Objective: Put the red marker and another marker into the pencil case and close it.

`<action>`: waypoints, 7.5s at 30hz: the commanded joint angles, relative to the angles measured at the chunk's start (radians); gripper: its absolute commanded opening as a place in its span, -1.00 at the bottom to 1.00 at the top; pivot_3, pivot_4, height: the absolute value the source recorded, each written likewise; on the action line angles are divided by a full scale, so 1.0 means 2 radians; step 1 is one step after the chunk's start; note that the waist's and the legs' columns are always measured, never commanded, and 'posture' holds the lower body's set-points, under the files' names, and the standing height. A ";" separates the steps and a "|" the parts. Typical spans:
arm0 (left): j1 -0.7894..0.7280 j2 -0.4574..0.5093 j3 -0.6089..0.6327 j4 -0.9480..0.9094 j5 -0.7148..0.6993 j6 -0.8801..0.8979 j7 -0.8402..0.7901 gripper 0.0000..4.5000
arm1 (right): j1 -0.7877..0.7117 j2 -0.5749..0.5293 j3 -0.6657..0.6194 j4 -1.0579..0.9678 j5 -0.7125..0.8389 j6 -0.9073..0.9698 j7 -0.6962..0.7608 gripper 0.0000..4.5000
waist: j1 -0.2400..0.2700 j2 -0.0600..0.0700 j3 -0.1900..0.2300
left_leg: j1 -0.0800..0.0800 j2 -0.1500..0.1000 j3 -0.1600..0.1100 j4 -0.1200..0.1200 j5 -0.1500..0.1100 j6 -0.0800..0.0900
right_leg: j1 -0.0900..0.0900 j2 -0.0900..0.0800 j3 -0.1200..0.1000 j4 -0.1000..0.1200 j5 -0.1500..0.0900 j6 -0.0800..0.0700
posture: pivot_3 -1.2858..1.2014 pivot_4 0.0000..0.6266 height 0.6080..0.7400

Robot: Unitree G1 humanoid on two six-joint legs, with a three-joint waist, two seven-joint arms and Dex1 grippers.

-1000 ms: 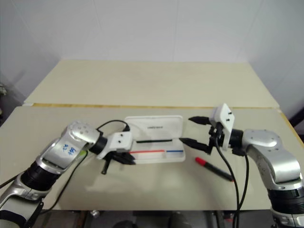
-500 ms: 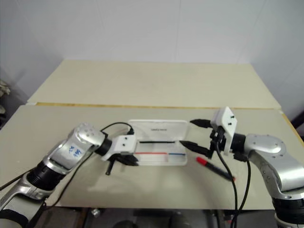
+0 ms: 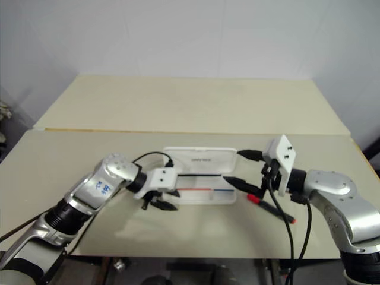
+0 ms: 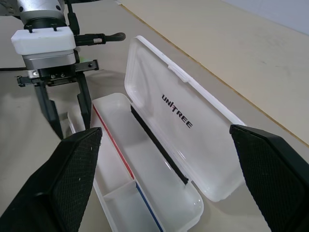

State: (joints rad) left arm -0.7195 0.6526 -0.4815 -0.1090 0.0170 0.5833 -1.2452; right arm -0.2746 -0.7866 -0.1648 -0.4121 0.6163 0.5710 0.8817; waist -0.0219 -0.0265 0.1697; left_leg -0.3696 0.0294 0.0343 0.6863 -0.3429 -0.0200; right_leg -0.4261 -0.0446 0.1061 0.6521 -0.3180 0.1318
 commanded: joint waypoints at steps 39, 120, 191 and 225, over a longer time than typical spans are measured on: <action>0.095 0.096 0.244 -0.005 -0.192 -0.143 -0.067 0.47 | 0.026 -0.174 0.008 0.152 -0.105 -0.031 0.184 1.00 | -0.003 0.000 0.000 | 0.000 0.001 0.001 -0.001 0.000 0.000 | 0.000 -0.001 0.000 -0.001 0.000 0.000 | 0.03 -0.52 1.00; 0.183 0.129 0.279 0.011 -0.201 -0.168 -0.021 0.50 | -0.269 0.058 0.271 0.210 -0.241 -0.081 0.173 -0.75 | -0.008 0.000 0.001 | -0.001 0.002 0.001 -0.001 0.000 0.000 | -0.001 -0.002 -0.002 -0.003 0.001 0.000 | 0.03 -0.52 1.00; 0.141 0.291 0.144 0.050 -0.035 0.039 0.031 0.50 | -0.145 0.026 0.073 0.059 -0.044 -0.015 0.131 0.98 | -0.027 0.000 0.003 | -0.002 0.000 0.000 -0.003 -0.001 0.002 | -0.001 -0.006 -0.007 -0.003 0.001 -0.001 | 0.03 -0.52 1.00; 0.144 0.248 0.161 0.020 -0.034 0.056 0.008 -0.53 | -0.124 0.015 0.063 0.039 -0.029 -0.012 0.094 1.00 | -0.016 0.000 0.003 | -0.001 0.000 0.000 -0.002 0.000 0.002 | -0.001 -0.006 -0.006 -0.002 0.001 -0.001 | 0.03 -0.52 1.00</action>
State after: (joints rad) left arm -0.4404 1.1581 -0.1749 -0.0431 -0.0092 0.7024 -1.2121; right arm -0.5126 -0.7407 -0.0076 -0.3123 0.5410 0.5592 1.0604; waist -0.0533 -0.0258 0.1751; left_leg -0.3708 0.0290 0.0350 0.6823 -0.3429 -0.0165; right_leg -0.4273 -0.0567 0.0937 0.6479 -0.3163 0.1305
